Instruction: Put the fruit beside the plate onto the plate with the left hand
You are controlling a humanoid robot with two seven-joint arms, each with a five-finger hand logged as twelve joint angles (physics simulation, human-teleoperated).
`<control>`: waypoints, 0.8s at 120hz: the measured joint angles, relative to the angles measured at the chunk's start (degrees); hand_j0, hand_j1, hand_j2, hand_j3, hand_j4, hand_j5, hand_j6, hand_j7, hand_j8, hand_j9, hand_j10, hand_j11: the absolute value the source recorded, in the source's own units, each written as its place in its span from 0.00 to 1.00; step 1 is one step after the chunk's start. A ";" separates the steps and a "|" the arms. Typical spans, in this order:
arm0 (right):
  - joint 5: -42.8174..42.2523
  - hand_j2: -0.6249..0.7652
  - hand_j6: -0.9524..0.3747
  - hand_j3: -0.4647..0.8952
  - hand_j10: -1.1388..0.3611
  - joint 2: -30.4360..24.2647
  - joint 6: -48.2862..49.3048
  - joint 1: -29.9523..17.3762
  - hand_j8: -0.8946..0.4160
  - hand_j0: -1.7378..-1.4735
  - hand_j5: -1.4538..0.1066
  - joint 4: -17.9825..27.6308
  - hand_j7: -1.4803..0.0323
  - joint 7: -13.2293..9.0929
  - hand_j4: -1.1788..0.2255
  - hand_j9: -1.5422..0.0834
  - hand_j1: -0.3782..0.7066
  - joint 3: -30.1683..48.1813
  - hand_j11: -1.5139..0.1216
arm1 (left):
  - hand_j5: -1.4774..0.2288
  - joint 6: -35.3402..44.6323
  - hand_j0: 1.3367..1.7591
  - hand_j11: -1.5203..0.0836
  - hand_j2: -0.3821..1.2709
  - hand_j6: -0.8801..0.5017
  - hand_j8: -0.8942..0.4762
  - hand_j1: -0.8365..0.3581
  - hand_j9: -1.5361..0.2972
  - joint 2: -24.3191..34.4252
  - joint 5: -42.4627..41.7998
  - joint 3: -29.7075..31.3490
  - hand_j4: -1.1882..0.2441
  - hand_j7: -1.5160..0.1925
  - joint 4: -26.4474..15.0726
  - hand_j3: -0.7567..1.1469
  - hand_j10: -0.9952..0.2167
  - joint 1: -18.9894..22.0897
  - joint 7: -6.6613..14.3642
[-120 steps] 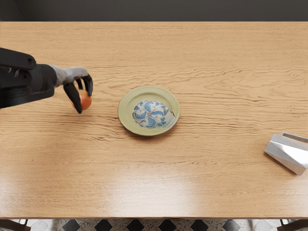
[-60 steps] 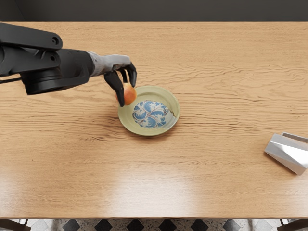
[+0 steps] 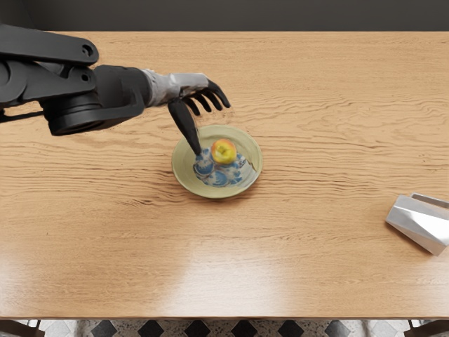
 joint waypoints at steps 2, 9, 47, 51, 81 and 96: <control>0.00 0.45 0.70 0.34 0.74 0.00 0.00 0.00 0.66 0.30 0.91 0.00 0.96 0.00 0.82 0.93 0.06 0.00 0.91 | 0.60 -0.02 0.76 0.67 0.36 0.43 0.46 0.67 0.59 1.04 -0.07 -0.28 0.60 0.62 -0.07 0.40 0.54 0.60 0.00; 0.00 0.45 0.70 0.34 0.74 0.00 0.00 0.00 0.66 0.30 0.91 0.00 0.96 0.00 0.82 0.93 0.06 0.00 0.91 | 0.62 -2.24 0.76 0.69 0.34 0.44 0.46 0.69 0.61 7.48 -0.29 -3.60 0.61 0.64 -0.27 0.40 0.56 7.25 0.00; 0.00 0.45 0.70 0.34 0.74 0.00 0.00 0.00 0.66 0.30 0.91 0.00 0.96 0.00 0.82 0.93 0.06 -0.01 0.91 | 0.67 -34.10 0.76 0.74 0.28 0.46 0.47 0.74 0.66 32.66 -7.16 -26.61 0.65 0.69 -0.10 0.40 0.61 28.93 0.00; 0.00 0.45 0.70 0.34 0.74 0.00 0.00 0.00 0.66 0.30 0.91 0.00 0.96 0.00 0.82 0.93 0.06 -0.01 0.91 | 0.67 -35.76 0.76 0.74 0.27 0.46 0.47 0.74 0.66 32.81 -7.99 -29.72 0.65 0.69 0.49 0.40 0.61 33.32 0.00; 0.00 0.45 0.70 0.34 0.74 0.00 0.00 0.00 0.66 0.30 0.91 0.00 0.96 0.00 0.82 0.93 0.06 0.01 0.91 | 0.68 -39.77 0.76 0.75 0.27 0.46 0.48 0.75 0.66 31.85 -14.63 -51.15 0.66 0.70 10.75 0.40 0.62 52.94 0.00; 0.00 0.45 0.70 0.34 0.74 0.00 0.00 0.00 0.66 0.30 0.91 0.00 0.96 0.00 0.82 0.93 0.06 0.01 0.91 | 0.68 -40.05 0.76 0.75 0.26 0.46 0.48 0.75 0.67 31.76 -17.05 -53.80 0.66 0.70 16.67 0.40 0.62 54.41 0.00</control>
